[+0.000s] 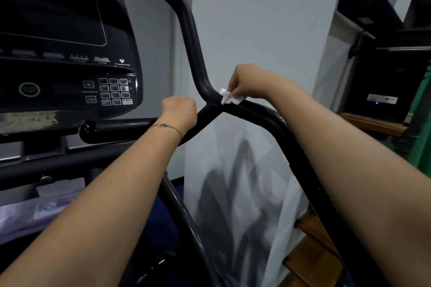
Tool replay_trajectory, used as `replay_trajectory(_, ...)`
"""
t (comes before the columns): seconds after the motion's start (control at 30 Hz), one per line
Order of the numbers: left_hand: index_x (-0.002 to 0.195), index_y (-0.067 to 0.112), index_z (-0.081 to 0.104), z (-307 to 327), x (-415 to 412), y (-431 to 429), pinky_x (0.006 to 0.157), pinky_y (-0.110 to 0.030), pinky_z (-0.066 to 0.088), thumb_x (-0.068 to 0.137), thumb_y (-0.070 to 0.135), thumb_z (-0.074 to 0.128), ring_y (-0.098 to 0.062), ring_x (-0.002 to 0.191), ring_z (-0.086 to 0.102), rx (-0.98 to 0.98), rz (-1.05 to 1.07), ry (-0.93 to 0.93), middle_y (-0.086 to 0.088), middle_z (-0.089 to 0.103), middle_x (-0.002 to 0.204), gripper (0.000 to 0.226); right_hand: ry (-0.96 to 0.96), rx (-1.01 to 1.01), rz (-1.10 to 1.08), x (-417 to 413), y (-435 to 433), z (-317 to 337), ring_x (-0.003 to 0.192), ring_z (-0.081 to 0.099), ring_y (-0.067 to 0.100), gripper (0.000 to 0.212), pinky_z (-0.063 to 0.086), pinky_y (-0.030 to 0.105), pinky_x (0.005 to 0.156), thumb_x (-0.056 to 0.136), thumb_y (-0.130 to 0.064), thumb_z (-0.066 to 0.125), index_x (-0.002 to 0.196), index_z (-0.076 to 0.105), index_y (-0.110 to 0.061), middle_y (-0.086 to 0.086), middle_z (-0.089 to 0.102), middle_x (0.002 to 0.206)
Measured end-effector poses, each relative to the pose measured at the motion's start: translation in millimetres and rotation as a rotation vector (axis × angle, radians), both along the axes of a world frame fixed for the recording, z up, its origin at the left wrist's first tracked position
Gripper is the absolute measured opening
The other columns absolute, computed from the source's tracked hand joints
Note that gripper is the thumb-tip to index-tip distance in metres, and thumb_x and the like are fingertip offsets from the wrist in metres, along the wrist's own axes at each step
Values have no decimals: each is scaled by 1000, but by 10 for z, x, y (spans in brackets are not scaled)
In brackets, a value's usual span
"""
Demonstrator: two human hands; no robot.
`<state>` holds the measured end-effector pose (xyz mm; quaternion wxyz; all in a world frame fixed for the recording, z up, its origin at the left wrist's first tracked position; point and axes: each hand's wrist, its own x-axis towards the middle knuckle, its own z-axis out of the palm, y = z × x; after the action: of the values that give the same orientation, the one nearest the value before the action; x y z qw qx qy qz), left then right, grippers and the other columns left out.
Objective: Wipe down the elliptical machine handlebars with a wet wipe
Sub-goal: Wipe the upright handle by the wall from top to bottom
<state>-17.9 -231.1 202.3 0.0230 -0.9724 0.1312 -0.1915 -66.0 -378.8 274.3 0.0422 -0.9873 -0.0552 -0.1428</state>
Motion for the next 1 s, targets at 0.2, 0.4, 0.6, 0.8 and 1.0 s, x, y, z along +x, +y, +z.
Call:
replay_trajectory(0.2,102,10,60,-14,8,-8,49,-23,24,91,10,49,-20,72,49,50,-5,-45,0,44,68,15,-4,54,19,-232,-127,-16,65,50,12,24,36,23,56,74,-4,57,83,76,-17,3,62,66)
replay_trajectory(0.4,105,9,60,-30,-75,-8,63,-27,34,91,7,45,-25,91,57,60,6,-56,-3,51,83,21,-30,11,-33,-169,48,-24,52,42,7,24,31,22,47,73,-2,61,90,75,-12,-2,55,57)
replay_trajectory(0.6,112,7,60,-64,-223,3,72,-33,41,89,2,42,-30,96,58,-137,-55,-51,-11,61,106,30,-20,70,24,-410,-218,-57,73,55,20,22,39,26,64,72,-7,63,83,76,-20,10,70,85)
replay_trajectory(0.8,135,27,49,-215,-556,-340,90,-30,44,89,-2,37,-20,123,50,-486,-495,-249,11,49,140,56,-56,225,95,-714,-388,-142,75,50,14,24,36,23,58,75,-5,60,92,75,-14,13,65,86)
replay_trajectory(1.0,147,27,29,-274,-826,-485,108,-27,31,86,-10,30,-19,137,34,-491,-377,-118,10,28,153,71,-100,304,150,-930,-678,-288,66,52,25,19,38,25,62,77,-5,59,89,74,-6,21,66,89)
